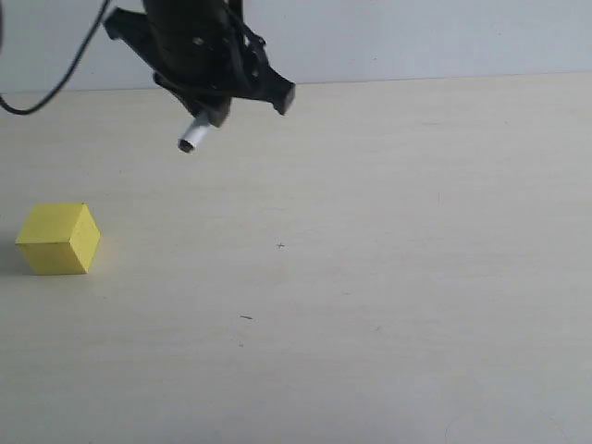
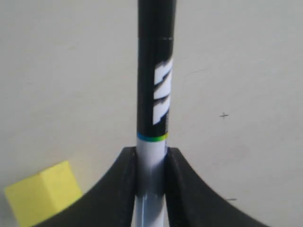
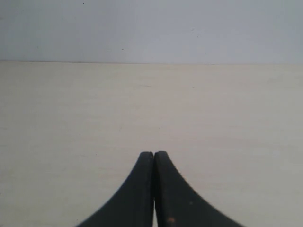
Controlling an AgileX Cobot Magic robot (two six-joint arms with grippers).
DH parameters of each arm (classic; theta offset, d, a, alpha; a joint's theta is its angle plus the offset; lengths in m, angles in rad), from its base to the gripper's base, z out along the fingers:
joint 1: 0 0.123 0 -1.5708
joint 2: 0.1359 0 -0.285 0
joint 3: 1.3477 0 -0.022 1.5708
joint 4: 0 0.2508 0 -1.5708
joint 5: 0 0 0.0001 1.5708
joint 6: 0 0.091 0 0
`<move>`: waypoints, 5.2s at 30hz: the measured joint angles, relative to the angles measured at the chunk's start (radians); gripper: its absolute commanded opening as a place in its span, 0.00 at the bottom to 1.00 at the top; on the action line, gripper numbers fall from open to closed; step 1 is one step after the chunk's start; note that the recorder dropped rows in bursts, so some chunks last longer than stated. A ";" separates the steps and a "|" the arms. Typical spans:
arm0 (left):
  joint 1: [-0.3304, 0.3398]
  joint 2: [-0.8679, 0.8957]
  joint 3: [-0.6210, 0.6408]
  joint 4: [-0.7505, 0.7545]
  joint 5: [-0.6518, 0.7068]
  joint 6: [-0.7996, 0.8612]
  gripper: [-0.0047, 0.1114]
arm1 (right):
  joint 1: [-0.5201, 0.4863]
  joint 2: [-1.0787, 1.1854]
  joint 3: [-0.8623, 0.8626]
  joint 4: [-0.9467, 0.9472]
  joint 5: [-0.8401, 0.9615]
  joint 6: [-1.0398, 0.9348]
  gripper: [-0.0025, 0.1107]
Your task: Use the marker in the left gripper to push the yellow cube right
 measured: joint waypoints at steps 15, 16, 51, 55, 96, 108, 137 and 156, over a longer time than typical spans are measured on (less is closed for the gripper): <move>0.655 -0.446 0.588 0.070 -0.041 0.305 0.04 | 0.000 0.000 0.000 0.000 0.000 0.000 0.02; 0.672 -0.446 0.606 0.070 -0.050 0.309 0.04 | 0.000 0.000 0.000 0.000 0.000 0.000 0.02; 0.892 -0.208 0.843 0.135 -0.757 1.215 0.04 | 0.000 0.000 0.000 0.000 0.000 0.000 0.02; 0.892 -0.208 0.843 0.154 -0.766 1.385 0.04 | 0.000 0.000 0.000 0.000 0.000 0.000 0.02; 1.012 -0.018 0.687 -0.223 -0.687 1.980 0.04 | 0.000 0.000 0.000 0.000 0.000 0.000 0.02; 0.905 -0.018 0.687 -0.234 -0.619 2.016 0.04 | 0.000 0.000 0.000 0.000 0.000 0.000 0.02; 0.777 -0.028 0.687 -0.125 -0.597 1.831 0.04 | 0.000 0.000 0.000 0.000 0.000 0.000 0.02; 0.691 -0.036 0.687 0.002 -0.577 1.677 0.04 | 0.000 0.000 0.000 0.000 0.000 0.000 0.02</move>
